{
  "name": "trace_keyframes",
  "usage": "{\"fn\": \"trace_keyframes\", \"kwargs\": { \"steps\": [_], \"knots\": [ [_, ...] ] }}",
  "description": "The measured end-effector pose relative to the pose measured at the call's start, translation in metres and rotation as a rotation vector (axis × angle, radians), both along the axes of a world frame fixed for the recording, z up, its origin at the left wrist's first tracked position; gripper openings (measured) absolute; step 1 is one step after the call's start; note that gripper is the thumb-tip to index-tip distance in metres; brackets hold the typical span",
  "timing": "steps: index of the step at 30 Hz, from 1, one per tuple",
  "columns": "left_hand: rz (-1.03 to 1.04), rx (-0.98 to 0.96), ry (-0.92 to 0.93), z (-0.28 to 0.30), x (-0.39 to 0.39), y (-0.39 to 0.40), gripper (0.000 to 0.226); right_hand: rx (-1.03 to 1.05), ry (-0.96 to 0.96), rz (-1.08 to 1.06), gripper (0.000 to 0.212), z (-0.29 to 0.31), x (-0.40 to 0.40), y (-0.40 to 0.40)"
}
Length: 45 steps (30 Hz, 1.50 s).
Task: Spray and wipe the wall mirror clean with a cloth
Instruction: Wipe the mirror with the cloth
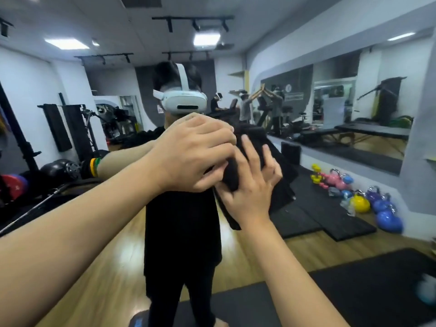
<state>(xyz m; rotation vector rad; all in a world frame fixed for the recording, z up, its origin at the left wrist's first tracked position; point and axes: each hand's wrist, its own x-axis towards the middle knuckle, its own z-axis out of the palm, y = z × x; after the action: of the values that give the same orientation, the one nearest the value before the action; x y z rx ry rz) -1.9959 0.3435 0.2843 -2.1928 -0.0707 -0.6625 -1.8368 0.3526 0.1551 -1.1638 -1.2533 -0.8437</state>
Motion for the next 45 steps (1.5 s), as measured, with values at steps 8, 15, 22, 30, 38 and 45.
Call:
{"fn": "trace_keyframes", "kwargs": {
  "steps": [8,15,22,30,38,45],
  "knots": [
    [0.046,-0.068,-0.026,-0.017,0.024,0.002,0.030,0.014,1.064,-0.004,0.064,-0.024,0.107,-0.001],
    [0.008,-0.084,-0.019,-0.024,0.064,0.016,0.030,-0.179,0.410,0.095,0.070,-0.049,0.006,-0.020],
    [-0.079,-0.163,-0.014,-0.029,0.070,0.039,0.037,-0.202,-0.142,0.083,0.074,-0.088,0.007,-0.013],
    [-0.193,-0.153,-0.066,-0.033,0.067,0.045,0.044,0.052,0.840,0.016,0.065,-0.022,0.126,0.005],
    [-0.222,-0.125,-0.095,-0.035,0.068,0.043,0.049,0.044,0.756,0.005,0.064,0.012,0.061,0.002],
    [-0.212,-0.117,-0.109,-0.034,0.071,0.044,0.048,-0.036,-0.149,-0.026,0.057,-0.010,0.063,0.005]
  ]
}}
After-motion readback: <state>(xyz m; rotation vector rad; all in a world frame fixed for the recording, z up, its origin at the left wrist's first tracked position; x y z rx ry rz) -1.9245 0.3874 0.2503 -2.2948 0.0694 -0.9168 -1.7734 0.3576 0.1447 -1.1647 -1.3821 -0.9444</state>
